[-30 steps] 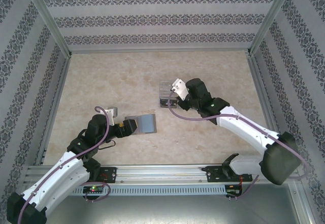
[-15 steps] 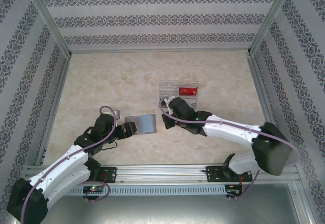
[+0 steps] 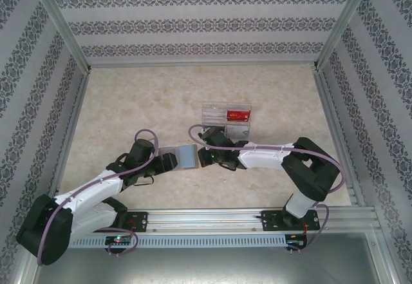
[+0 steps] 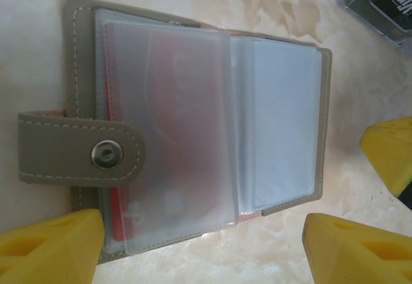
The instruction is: Take the credit cards out of the card holder
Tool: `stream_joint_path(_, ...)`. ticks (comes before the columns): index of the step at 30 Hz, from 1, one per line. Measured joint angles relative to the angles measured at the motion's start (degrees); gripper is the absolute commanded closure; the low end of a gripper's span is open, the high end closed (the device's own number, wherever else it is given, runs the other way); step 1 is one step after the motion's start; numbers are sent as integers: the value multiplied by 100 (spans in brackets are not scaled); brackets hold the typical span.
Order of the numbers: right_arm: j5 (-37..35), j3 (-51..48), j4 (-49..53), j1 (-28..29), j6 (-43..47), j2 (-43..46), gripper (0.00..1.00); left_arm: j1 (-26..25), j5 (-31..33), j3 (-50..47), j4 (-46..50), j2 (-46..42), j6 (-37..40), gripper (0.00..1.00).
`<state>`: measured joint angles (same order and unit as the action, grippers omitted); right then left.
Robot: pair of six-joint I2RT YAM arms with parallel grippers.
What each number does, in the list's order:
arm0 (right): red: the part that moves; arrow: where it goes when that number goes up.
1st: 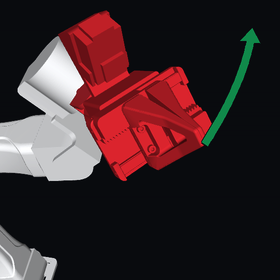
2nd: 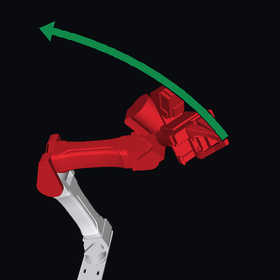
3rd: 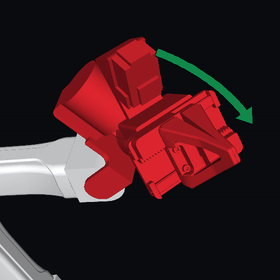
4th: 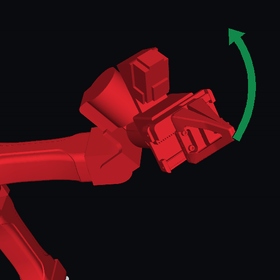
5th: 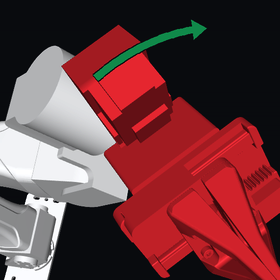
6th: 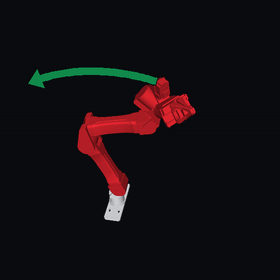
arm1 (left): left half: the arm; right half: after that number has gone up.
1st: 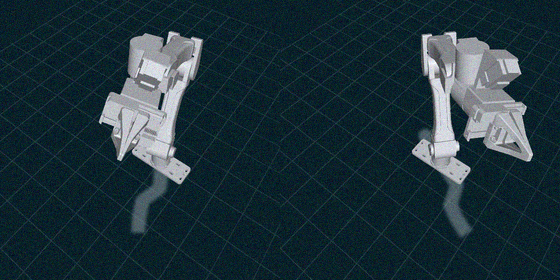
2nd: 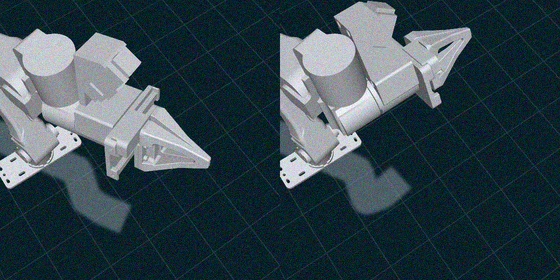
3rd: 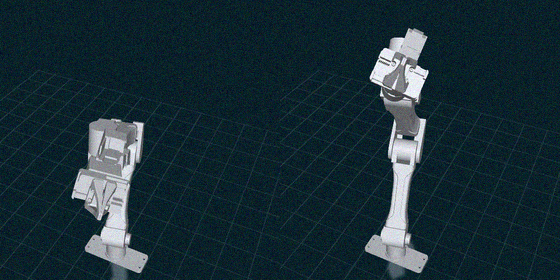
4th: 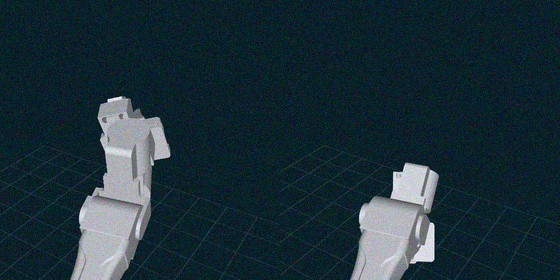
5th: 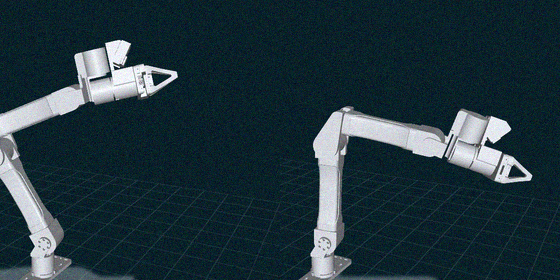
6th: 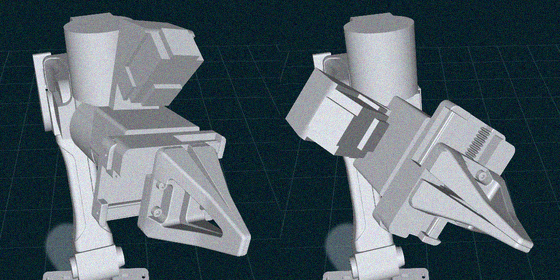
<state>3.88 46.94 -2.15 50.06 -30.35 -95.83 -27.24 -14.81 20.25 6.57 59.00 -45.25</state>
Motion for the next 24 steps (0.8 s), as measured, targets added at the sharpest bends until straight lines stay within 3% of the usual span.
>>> stream_joint_path(24, 205, 245, -243, 120, -229, -608, 100, -166, -356, 428, -439, 883, 2, 19)
